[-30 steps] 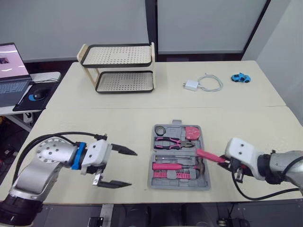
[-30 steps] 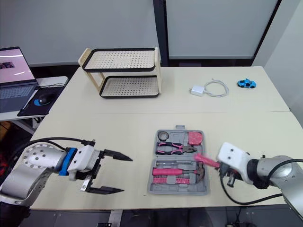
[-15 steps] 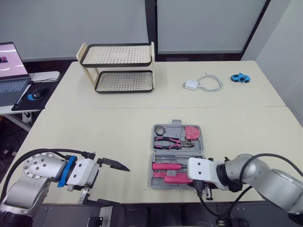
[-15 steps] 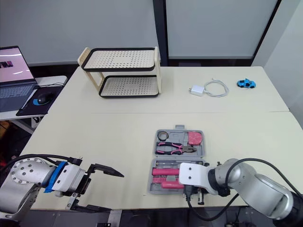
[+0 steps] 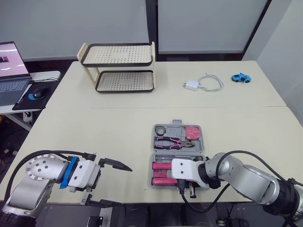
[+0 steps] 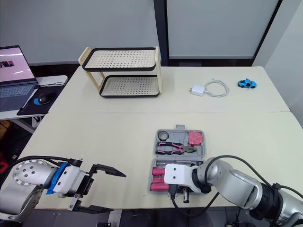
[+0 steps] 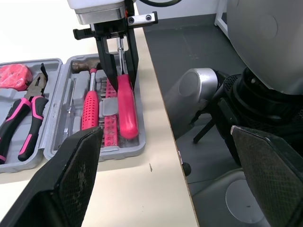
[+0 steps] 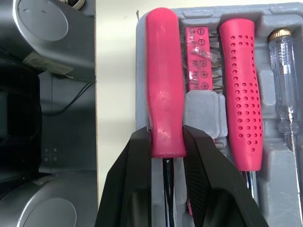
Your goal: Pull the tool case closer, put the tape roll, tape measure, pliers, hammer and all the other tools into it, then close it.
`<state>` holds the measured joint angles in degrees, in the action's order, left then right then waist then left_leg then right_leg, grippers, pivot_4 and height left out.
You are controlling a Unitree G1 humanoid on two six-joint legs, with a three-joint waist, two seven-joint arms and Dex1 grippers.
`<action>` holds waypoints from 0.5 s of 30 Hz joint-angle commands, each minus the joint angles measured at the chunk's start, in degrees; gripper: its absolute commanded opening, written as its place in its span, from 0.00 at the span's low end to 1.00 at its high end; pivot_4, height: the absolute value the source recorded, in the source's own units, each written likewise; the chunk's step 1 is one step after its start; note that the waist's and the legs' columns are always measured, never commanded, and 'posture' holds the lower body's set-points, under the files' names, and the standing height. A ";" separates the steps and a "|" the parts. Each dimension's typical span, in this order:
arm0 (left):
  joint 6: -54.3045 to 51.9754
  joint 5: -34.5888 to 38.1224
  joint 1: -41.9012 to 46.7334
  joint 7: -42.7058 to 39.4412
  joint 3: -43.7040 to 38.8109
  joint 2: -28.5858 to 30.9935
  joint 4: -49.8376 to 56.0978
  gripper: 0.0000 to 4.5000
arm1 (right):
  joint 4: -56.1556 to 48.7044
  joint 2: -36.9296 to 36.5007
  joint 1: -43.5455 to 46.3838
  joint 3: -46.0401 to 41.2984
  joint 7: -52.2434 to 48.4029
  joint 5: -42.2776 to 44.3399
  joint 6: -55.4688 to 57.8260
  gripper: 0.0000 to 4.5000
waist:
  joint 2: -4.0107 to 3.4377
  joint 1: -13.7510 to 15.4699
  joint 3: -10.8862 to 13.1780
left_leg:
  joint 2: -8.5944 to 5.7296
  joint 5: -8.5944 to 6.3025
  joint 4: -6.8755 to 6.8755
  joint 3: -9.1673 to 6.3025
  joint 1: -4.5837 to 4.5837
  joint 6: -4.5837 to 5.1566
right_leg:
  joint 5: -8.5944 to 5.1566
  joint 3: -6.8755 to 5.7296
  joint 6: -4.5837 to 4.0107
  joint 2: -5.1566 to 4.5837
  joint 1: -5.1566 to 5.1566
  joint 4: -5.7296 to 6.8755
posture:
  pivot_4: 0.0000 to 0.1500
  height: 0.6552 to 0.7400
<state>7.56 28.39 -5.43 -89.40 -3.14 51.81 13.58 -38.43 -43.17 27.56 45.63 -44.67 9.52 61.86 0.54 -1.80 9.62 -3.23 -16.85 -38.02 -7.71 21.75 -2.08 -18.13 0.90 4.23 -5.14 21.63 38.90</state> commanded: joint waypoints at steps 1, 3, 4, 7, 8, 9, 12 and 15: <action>0.29 0.14 0.22 0.29 0.10 -0.12 1.02 1.00 | -0.35 0.89 -0.31 -0.34 0.71 -0.50 -0.16 0.13 | 0.00 0.00 0.00 | 0.00 0.00 0.00 0.00 0.00 0.00 | 0.00 0.00 0.00 0.00 0.01 0.01 | 1.00 1.00; 0.31 0.09 0.17 0.43 0.18 -0.13 1.10 1.00 | 0.30 1.14 -0.46 -0.03 0.92 -0.78 -0.52 0.13 | 0.00 0.00 0.00 | 0.00 0.00 0.00 0.00 0.00 0.00 | 0.00 0.00 0.00 0.00 0.02 0.01 | 1.00 1.00; 0.29 0.07 0.13 0.52 0.19 -0.16 1.16 1.00 | 0.57 1.15 -0.53 0.19 0.92 -0.91 -0.71 0.13 | 0.00 0.00 0.00 | 0.00 0.00 0.00 0.00 0.00 0.00 | 0.00 0.01 0.00 0.00 0.03 0.01 | 1.00 1.00; 0.18 -0.14 0.17 0.86 0.33 -0.29 1.31 1.00 | 1.29 1.73 -0.67 0.57 1.08 -1.14 -1.07 0.13 | 0.00 0.00 0.00 | 0.00 0.00 0.00 0.00 0.01 0.00 | 0.00 0.01 0.00 0.00 0.04 0.02 | 1.00 1.00; 0.13 -0.26 0.29 0.98 0.46 -0.36 1.31 1.00 | 1.58 1.95 -0.64 0.85 0.90 -1.27 -1.30 0.13 | 0.00 -0.01 0.00 | 0.00 0.00 0.00 0.01 0.01 0.00 | 0.00 0.01 0.00 0.00 0.04 0.02 | 1.00 1.00; 0.09 -0.35 0.40 1.10 0.58 -0.41 1.31 1.00 | 1.78 2.16 -0.66 1.03 0.69 -1.33 -1.44 0.13 | 0.00 -0.01 0.00 | 0.00 0.00 0.00 0.01 0.01 0.00 | 0.00 0.01 0.00 0.00 0.04 0.02 | 1.00 1.00; 0.00 -0.53 0.71 1.58 0.97 -0.51 1.36 1.00 | 2.54 2.79 -0.80 1.30 0.57 -1.71 -1.70 0.13 | 0.00 -0.02 0.00 | 0.01 0.00 0.00 0.00 0.01 0.00 | 0.00 0.01 0.00 0.01 0.05 0.03 | 1.00 1.00; -0.04 -0.65 0.97 1.91 1.23 -0.57 1.38 1.00 | 2.88 2.34 -0.72 1.70 -0.16 -1.99 -2.50 0.13 | 0.01 -0.02 -0.01 | 0.02 0.00 0.00 0.00 0.00 0.00 | 0.00 0.01 0.00 0.02 0.05 0.04 | 1.00 1.00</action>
<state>7.54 27.75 -4.77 -87.92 -2.38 51.43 13.63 -34.99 -40.89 26.93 46.76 -43.93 7.78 60.50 0.54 -1.82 9.61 -3.21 -16.85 -38.02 -7.71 21.75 -2.08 -18.13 0.90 4.23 -5.11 21.68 38.94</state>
